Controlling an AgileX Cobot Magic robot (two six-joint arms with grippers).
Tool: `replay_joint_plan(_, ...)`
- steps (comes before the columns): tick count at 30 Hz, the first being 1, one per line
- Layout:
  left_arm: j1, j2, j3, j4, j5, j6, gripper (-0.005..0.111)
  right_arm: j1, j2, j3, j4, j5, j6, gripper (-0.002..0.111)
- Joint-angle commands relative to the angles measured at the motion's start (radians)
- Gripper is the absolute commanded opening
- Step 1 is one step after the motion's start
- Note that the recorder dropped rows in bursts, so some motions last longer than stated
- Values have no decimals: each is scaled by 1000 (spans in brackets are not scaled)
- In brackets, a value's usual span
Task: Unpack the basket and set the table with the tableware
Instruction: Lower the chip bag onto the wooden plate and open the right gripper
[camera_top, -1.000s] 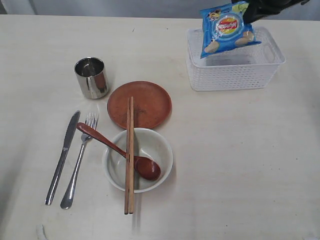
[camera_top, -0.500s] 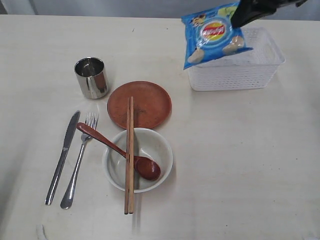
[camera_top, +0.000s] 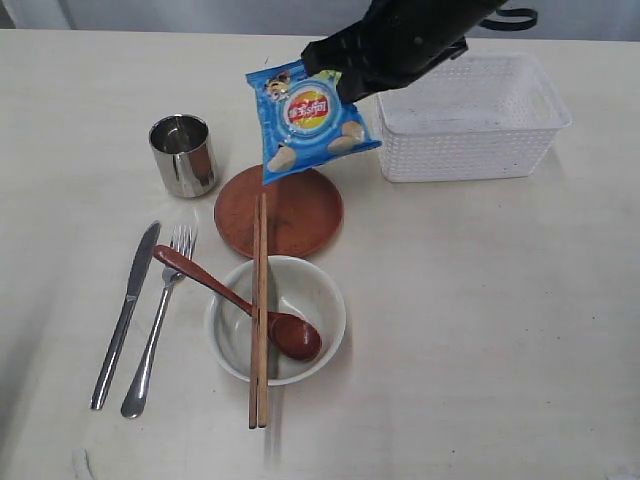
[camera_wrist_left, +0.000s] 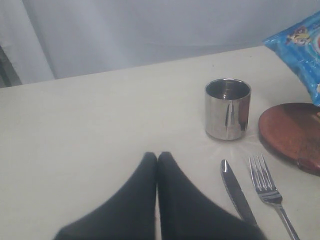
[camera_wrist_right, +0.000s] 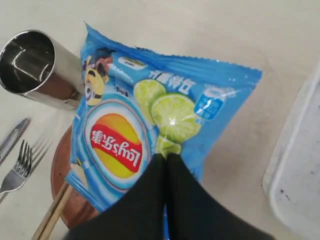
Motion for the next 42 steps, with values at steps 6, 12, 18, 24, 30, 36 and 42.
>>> replay_joint_plan(6,2,-3,2,-1,-6,0,0,42,99,5,-85,-36,71,0)
replay_joint_plan(12,2,-3,2,-1,-6,0,0,42,115,5,-83,-31,71,0)
replay_joint_plan(18,2,-3,2,-1,-6,0,0,42,120,5,-69,-28,80,0)
replay_joint_plan(24,2,-3,2,-1,-6,0,0,46,149,5,-36,-1,80,0)
replay_joint_plan(30,2,-3,2,-1,-6,0,0,80,151,5,-25,-15,74,0)
replay_joint_plan(36,2,-3,2,-1,-6,0,0,86,167,5,-15,-14,71,3)
replay_joint_plan(42,2,-3,2,-1,-6,0,0,86,183,5,-23,18,87,49)
